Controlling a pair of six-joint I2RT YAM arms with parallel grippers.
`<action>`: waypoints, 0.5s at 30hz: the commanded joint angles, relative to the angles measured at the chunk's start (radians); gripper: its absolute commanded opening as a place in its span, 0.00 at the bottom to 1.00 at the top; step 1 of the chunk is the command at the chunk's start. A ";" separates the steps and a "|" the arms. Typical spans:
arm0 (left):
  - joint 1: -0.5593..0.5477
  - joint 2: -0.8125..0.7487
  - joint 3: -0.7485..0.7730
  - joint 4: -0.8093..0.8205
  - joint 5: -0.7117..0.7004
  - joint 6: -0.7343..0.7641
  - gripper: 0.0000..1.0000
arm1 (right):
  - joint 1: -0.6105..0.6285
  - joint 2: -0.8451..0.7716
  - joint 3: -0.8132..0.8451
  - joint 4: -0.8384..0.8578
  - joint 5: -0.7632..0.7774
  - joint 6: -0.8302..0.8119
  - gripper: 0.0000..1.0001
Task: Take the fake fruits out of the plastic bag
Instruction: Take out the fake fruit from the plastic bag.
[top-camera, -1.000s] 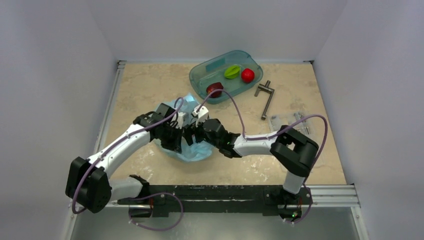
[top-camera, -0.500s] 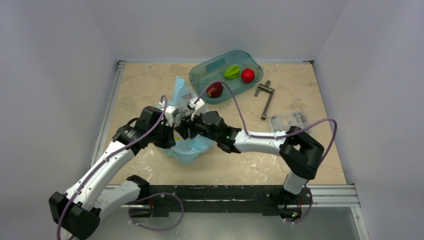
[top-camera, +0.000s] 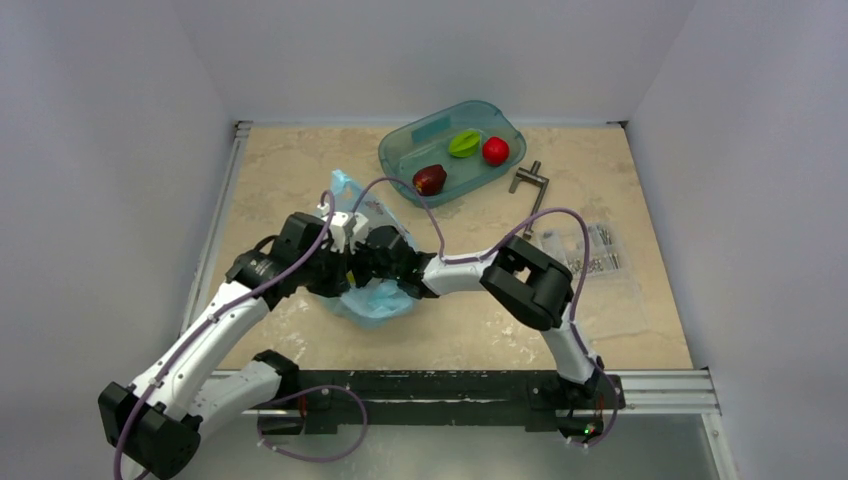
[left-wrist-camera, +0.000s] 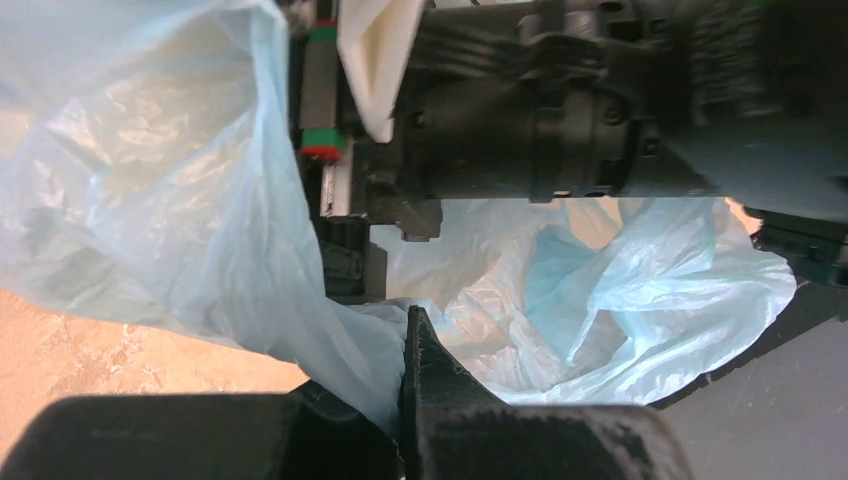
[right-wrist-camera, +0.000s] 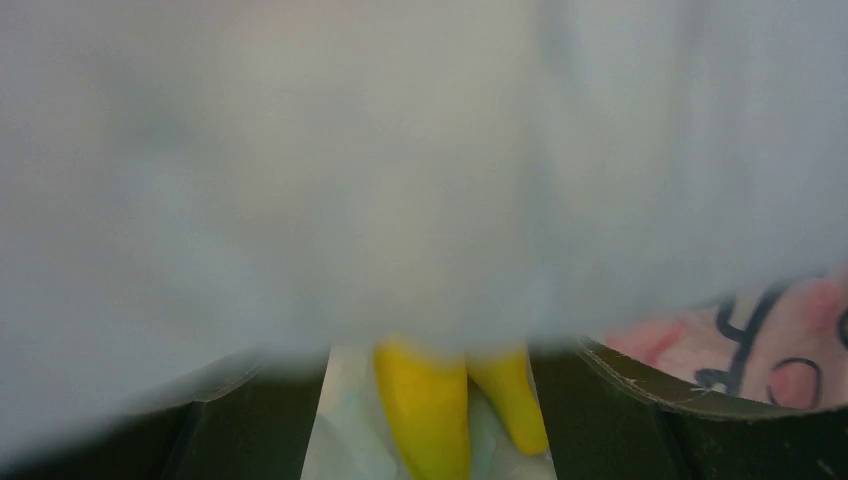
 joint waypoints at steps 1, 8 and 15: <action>-0.003 0.014 0.017 0.020 0.018 0.005 0.00 | 0.005 0.045 0.072 0.030 -0.069 -0.028 0.74; -0.003 0.010 0.015 0.020 0.008 0.003 0.00 | 0.005 0.106 0.118 0.014 -0.046 -0.013 0.61; -0.003 0.023 0.022 -0.001 -0.056 -0.010 0.00 | 0.000 -0.031 0.081 -0.011 0.020 -0.008 0.24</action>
